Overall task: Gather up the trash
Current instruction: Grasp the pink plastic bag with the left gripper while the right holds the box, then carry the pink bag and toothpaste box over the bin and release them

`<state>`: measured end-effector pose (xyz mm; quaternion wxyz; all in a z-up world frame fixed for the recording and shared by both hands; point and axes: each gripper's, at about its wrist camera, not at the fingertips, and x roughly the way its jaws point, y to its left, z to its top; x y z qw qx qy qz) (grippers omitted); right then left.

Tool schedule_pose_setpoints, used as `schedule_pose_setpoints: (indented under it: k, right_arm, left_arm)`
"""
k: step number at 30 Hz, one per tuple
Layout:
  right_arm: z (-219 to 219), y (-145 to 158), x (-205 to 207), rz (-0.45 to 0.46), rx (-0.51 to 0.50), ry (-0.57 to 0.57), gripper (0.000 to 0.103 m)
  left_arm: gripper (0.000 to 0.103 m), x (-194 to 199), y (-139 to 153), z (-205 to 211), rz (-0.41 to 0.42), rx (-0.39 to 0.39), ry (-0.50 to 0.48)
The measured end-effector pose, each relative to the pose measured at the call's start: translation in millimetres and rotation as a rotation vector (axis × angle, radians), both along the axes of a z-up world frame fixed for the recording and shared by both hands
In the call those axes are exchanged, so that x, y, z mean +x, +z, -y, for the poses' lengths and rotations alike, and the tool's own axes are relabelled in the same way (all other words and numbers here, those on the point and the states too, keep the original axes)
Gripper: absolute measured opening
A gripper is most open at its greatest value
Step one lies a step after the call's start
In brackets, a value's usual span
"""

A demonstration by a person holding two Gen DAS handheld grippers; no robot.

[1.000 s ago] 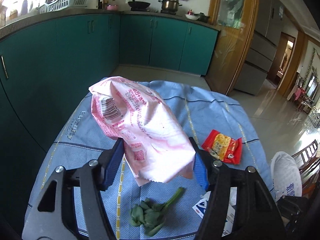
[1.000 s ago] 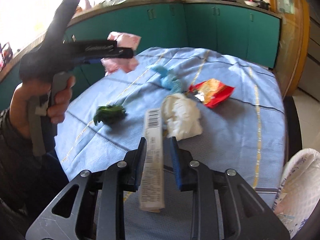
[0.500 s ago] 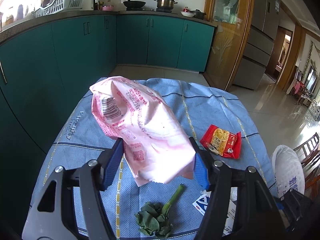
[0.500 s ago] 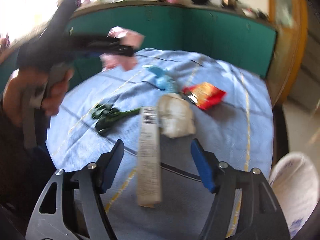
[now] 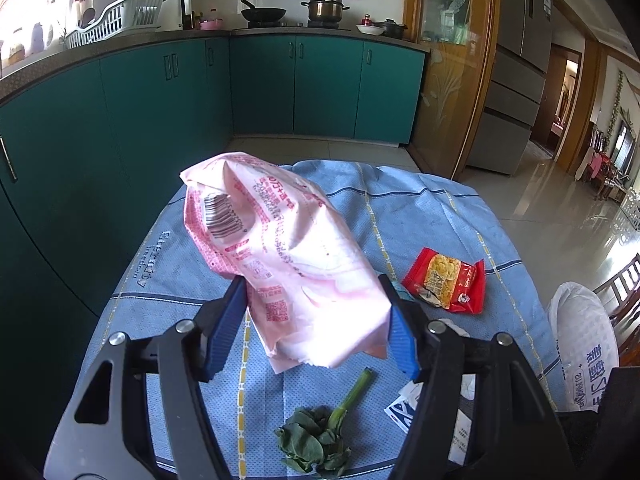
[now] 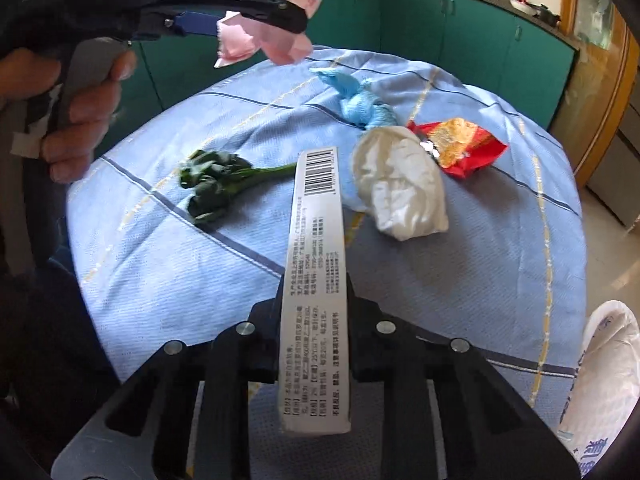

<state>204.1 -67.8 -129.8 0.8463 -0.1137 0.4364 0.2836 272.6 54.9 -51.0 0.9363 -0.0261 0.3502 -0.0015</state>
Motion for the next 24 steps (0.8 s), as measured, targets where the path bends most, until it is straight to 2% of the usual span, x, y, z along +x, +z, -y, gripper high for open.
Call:
schedule_pose_setpoints:
  k: [7,13,24]
  right_arm:
    - [7,16,-4,0.022,0.085,0.008,0.024]
    - [39,41,-4,0.081,0.201,-0.051,0.024]
    - [60,49,2,0.109,0.257,-0.119,0.024]
  left_arm:
    - [0.065,-2,3,-1,0.024,0.007,0.015]
    - [0.065,-4,4,1,0.035,0.007,0.005]
    - [0.065,-6,5,-1,0.038,-0.006,0.005]
